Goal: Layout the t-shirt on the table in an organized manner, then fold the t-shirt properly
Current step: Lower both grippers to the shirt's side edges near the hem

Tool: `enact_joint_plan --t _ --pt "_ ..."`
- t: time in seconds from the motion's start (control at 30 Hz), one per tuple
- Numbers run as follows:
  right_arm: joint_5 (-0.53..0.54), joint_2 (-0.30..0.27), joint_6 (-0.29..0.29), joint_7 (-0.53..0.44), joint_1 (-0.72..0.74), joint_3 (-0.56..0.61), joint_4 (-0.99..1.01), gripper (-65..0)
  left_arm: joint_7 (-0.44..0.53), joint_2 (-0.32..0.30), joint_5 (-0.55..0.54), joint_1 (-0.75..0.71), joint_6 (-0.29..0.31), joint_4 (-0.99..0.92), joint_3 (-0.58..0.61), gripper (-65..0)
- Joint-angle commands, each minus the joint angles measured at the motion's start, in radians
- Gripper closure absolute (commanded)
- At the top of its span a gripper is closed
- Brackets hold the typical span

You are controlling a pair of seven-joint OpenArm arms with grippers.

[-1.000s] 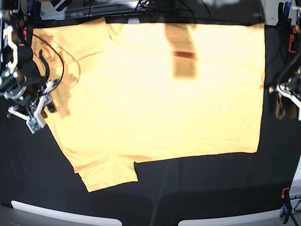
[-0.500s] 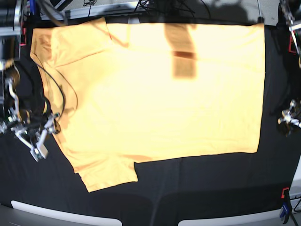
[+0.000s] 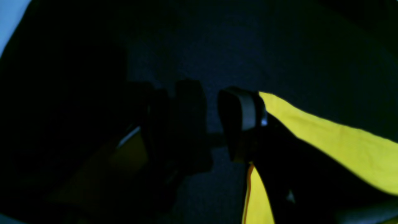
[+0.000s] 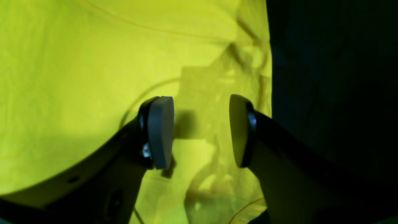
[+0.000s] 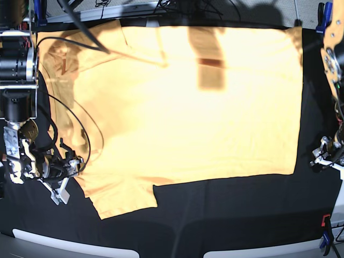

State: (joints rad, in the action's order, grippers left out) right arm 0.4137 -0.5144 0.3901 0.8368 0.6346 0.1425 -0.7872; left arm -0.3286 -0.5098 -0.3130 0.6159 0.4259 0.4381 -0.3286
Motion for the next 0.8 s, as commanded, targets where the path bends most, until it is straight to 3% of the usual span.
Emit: enact_joint_plan --t 0.0,0.2,0.57,0.77 --pt "0.006 -0.014 0.007 -0.01 0.038 -0.007 -0.012 -28.0 0.04 -0.016 0.005 0.051 0.009 -0.02 -0.003 -27.9" --pt "0.006 -0.015 0.007 0.003 0.038 -0.007 -0.011 -28.0 0.114 -0.004 0.08 0.128 0.008 -0.158 -0.003 -27.9" --pt "0.006 -0.015 0.007 0.018 0.038 -0.007 -0.011 -28.0 0.192 0.028 0.117 0.132 0.008 -0.163 -0.003 -28.0" --pt "0.006 -0.015 0.007 0.02 0.038 -0.007 -0.011 -28.0 0.179 0.055 0.143 0.109 0.006 -0.164 -0.003 -28.0"
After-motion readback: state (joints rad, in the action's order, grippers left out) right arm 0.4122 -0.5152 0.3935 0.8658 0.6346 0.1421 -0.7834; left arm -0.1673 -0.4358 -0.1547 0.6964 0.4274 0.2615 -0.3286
